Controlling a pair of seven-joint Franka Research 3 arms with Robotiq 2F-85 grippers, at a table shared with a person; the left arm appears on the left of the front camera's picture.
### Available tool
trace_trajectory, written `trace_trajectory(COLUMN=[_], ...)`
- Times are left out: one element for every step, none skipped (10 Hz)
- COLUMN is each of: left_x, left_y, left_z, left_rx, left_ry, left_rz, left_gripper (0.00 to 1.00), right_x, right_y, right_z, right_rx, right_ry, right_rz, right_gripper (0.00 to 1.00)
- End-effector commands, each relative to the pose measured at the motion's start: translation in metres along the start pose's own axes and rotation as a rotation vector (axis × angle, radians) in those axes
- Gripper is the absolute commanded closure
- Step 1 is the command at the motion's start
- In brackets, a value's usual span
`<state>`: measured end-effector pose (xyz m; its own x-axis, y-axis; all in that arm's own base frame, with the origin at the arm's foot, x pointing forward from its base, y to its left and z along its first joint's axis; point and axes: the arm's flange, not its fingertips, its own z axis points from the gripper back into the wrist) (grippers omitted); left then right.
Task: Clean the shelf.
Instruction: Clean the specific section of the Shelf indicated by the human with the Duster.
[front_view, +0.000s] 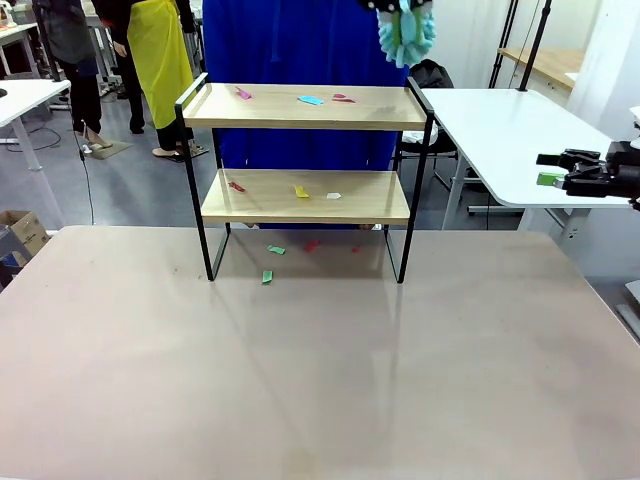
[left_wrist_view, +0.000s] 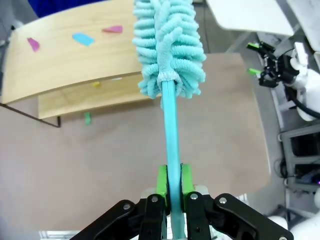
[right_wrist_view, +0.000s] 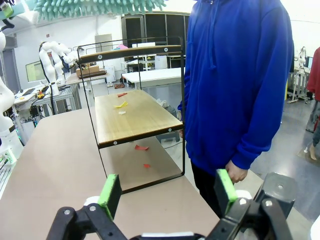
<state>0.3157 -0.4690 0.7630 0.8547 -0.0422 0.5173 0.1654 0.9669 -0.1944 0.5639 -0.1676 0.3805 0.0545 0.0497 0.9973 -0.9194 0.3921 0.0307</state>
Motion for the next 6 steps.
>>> trace_trajectory(left_x=[0.015, 0.0, 0.0, 0.0, -0.005, -0.004], left_y=[-0.011, 0.0, 0.0, -0.009, -0.017, -0.024], left_z=[0.004, 0.0, 0.0, -0.013, -0.03, -0.045], left_rx=[-0.008, 0.0, 0.0, -0.002, 0.018, -0.017], left_ry=[0.061, 0.0, 0.0, 0.033, 0.009, 0.002], left_rz=[-0.067, 0.0, 0.0, -0.014, 0.034, 0.052], left_gripper=[0.87, 0.87, 0.87, 0.87, 0.87, 0.87], right_x=[0.004, 0.004, 0.004, 0.004, 0.004, 0.004], right_y=[0.001, 0.001, 0.001, 0.001, 0.001, 0.001], right_z=[-0.001, -0.001, -0.001, -0.001, -0.001, -0.001], right_rx=[-0.002, -0.002, -0.002, -0.002, -0.002, -0.002], right_ry=[0.011, 0.011, 0.011, 0.011, 0.011, 0.011], right_rz=[-0.006, -0.006, -0.006, -0.006, -0.006, -0.006], right_gripper=[0.0, 0.0, 0.0, 0.0, 0.0, 0.0])
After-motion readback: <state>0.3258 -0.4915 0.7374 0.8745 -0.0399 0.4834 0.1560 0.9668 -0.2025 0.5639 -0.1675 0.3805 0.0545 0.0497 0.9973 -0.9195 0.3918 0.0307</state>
